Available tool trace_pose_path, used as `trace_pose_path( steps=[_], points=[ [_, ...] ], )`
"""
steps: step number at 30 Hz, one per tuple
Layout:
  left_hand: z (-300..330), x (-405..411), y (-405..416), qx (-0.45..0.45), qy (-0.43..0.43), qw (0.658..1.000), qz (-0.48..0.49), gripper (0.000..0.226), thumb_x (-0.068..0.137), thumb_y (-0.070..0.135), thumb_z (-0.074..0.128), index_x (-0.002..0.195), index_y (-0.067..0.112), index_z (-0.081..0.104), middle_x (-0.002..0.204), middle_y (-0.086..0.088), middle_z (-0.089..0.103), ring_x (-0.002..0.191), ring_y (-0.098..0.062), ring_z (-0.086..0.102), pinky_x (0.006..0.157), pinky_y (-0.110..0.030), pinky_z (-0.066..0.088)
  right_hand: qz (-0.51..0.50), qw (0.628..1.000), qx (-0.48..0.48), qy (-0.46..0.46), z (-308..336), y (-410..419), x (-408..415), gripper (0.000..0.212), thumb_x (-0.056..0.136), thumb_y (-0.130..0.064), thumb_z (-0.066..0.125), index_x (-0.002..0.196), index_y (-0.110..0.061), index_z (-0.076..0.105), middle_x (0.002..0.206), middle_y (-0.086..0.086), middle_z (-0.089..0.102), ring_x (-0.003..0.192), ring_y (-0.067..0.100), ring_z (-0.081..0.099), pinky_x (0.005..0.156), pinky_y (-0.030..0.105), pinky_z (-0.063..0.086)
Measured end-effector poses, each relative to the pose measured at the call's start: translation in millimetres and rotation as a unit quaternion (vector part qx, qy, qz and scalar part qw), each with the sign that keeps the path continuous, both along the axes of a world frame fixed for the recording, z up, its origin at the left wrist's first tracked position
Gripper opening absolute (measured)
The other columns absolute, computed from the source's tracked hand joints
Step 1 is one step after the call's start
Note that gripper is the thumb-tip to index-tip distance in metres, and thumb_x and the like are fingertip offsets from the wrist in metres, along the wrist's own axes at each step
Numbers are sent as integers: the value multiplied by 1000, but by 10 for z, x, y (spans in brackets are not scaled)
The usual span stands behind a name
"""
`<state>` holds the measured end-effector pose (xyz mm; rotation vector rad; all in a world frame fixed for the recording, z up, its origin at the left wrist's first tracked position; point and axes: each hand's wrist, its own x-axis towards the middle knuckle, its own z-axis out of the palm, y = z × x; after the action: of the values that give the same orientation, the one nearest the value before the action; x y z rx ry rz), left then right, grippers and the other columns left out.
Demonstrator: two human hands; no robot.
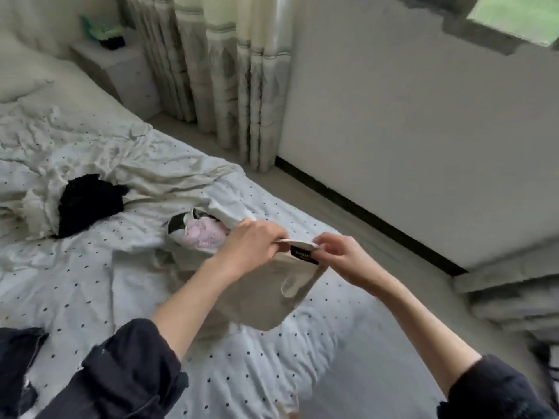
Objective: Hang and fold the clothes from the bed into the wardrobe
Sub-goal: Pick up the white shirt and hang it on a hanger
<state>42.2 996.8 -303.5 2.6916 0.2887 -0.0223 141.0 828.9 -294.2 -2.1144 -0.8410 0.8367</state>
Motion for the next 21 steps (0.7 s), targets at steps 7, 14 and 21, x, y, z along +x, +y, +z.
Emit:
trace_pose_path(
  steps=[7,14,21],
  points=[
    [854,663,-1580,-86,-78,981,-155,18,90,16,56,99,16,71,94,-2,65,91,-21,59,78,-31,46,-234,970,16,-66,802,-2001,65,18,91,-11,57,75,-20,59,68,-3,56,65,10,49,63,28,40],
    [1588,921,-3482,-187,-95,923,-323,11,86,10,62,89,7,72,78,-4,68,72,-13,57,66,-20,41,-399,890,-102,-196,1269,-3795,-310,22,77,-1,60,75,-22,55,73,-6,48,74,14,47,61,13,35],
    [2069,961,-4949,-198,-132,877,-419,11,88,16,63,86,9,72,73,0,64,67,-10,51,58,-13,35,-529,786,-238,-214,1433,-5360,-698,26,82,-2,46,89,-19,64,94,5,56,99,29,53,82,37,42]
  ],
)
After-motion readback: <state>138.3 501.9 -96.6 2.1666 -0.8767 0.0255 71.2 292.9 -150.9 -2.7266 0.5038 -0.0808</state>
